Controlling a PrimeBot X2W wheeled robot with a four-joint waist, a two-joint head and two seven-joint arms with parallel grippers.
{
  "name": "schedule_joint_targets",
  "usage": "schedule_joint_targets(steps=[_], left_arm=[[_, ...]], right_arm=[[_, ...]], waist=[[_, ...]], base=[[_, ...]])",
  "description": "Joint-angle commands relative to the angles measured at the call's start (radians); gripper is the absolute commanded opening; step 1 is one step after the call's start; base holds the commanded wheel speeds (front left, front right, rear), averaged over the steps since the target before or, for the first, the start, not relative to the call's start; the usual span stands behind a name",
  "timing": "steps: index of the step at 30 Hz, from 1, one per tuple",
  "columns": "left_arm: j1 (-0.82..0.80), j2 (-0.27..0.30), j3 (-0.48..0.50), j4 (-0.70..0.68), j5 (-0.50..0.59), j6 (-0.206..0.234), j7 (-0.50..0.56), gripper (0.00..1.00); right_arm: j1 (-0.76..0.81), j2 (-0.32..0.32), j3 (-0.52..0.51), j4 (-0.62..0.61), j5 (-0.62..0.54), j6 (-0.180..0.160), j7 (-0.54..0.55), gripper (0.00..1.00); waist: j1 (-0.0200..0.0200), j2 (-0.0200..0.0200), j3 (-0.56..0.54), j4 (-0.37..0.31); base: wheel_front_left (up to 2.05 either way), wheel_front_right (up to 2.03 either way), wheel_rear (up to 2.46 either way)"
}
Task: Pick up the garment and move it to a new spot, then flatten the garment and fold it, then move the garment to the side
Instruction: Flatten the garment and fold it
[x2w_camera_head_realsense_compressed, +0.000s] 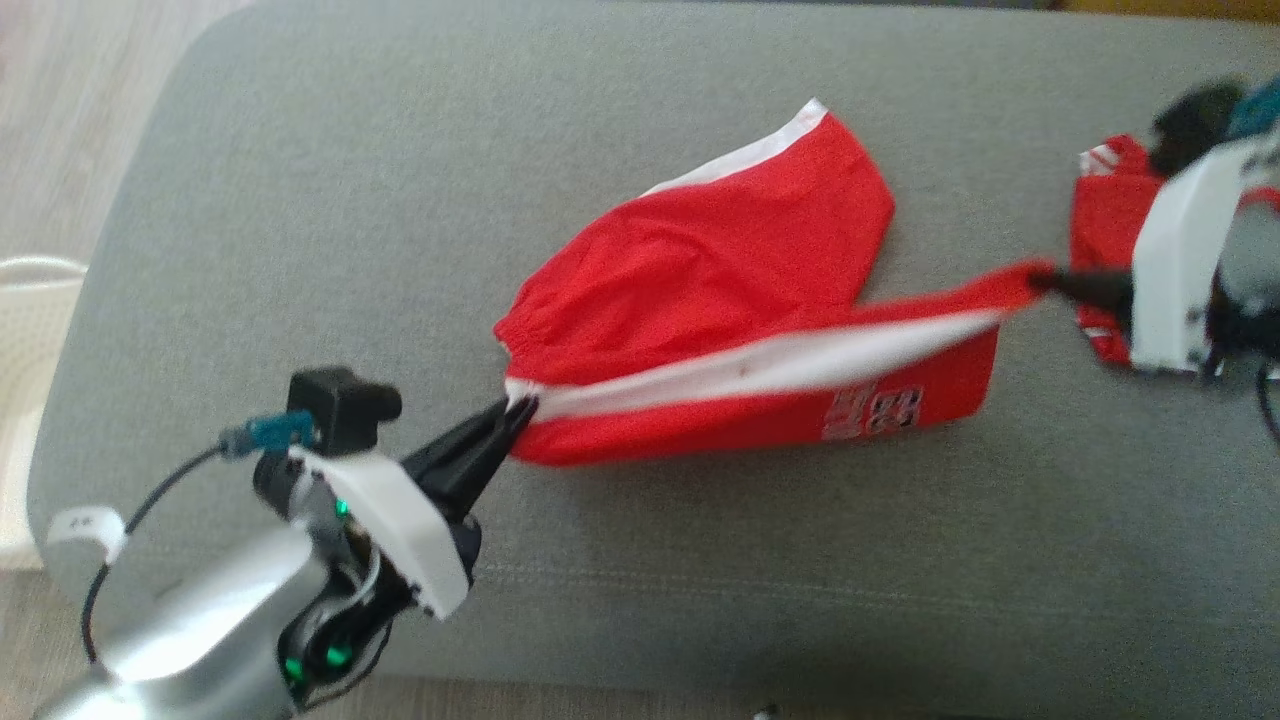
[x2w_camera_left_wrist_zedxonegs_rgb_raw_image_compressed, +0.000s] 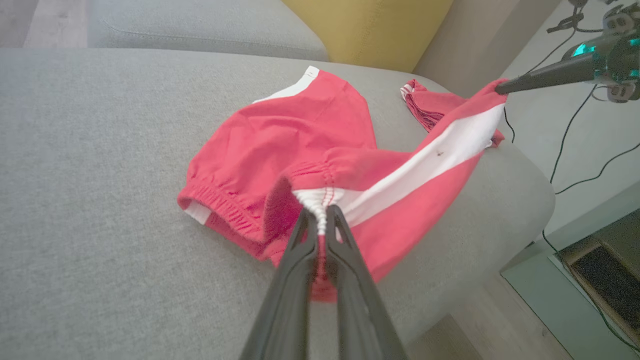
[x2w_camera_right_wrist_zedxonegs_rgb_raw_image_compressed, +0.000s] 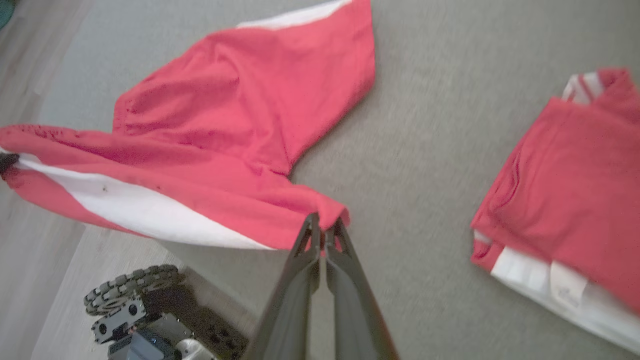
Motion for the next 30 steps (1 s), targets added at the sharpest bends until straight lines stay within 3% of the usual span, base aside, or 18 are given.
schedule_joint_targets(steps=[1,7,13,30], left_arm=[[-0.076,0.020,0.055,-0.025,-0.003,0.000,-0.009,0.00],[-0.168,-0.042,0.061,0.007,0.027,-0.023,-0.019,0.00],[-0.272,-0.136,0.076,0.134,0.034,-0.052,-0.042,0.00],[-0.435,-0.321,0.077,0.414,0.039,-0.101,-0.106,0.00]], right_arm=[[-0.064,0.001,-0.028,-0.020,-0.031,0.006,0.011,0.00],[-0.211,0.052,-0.080,0.025,-0.121,0.006,0.028,0.00],[-0.363,0.088,-0.104,0.084,-0.201,0.006,0.021,0.00],[-0.562,0.093,0.004,0.243,-0.353,0.006,-0.096,0.00]], waist=[[0.0001,0.0000,0.035,0.028],[0.0001,0.0000,0.117,0.086],[0.0001,0.0000,0.210,0.141],[0.0001,0.0000,0.352,0.220]], base=[[0.00,0.00,0.00],[0.00,0.00,0.00],[0.00,0.00,0.00],[0.00,0.00,0.00]])
